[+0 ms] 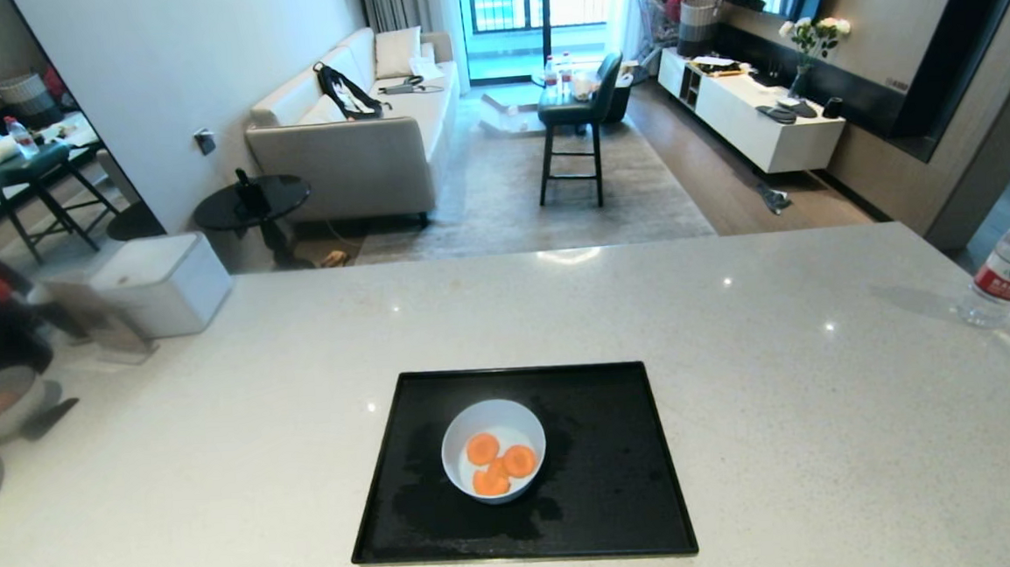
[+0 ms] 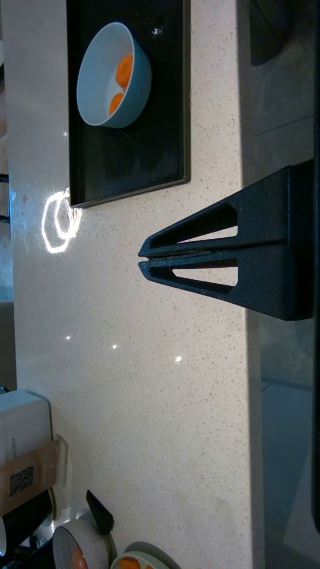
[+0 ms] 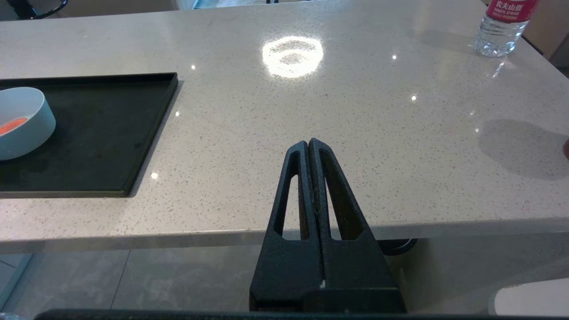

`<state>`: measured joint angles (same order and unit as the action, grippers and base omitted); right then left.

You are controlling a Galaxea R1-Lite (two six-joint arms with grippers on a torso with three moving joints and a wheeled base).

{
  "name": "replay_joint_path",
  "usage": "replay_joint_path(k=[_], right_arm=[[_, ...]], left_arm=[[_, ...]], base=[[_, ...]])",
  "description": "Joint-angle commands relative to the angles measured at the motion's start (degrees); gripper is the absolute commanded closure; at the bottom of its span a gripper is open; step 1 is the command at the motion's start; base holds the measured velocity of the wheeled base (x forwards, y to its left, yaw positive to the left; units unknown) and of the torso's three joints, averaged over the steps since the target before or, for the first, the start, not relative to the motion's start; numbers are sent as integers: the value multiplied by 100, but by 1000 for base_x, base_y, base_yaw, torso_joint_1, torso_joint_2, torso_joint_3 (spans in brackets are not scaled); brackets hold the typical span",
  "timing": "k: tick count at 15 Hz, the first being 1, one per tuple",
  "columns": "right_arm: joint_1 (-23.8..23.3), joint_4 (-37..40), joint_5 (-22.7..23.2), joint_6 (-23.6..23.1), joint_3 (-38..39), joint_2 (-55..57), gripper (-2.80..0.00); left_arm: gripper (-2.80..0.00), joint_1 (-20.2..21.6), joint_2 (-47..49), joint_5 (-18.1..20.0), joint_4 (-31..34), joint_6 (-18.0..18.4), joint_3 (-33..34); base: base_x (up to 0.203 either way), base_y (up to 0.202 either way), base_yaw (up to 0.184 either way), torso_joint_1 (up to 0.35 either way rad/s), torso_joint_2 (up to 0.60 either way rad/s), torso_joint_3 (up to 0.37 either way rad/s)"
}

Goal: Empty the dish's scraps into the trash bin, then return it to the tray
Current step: Pick up the bowl with leftover food

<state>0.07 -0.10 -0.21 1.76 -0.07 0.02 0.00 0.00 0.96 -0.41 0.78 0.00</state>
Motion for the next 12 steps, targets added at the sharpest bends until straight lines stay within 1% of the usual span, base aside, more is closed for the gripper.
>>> replay_joint_path(k=[1,12], right_arm=[[1,1,3,0,1,-2,0],[1,1,3,0,2,-2,0]], left_arm=[[0,0,0,1,-2,2,0],[0,0,0,1,-2,2,0]], base=[[0,0,0,0,0,0],[0,0,0,0,0,0]])
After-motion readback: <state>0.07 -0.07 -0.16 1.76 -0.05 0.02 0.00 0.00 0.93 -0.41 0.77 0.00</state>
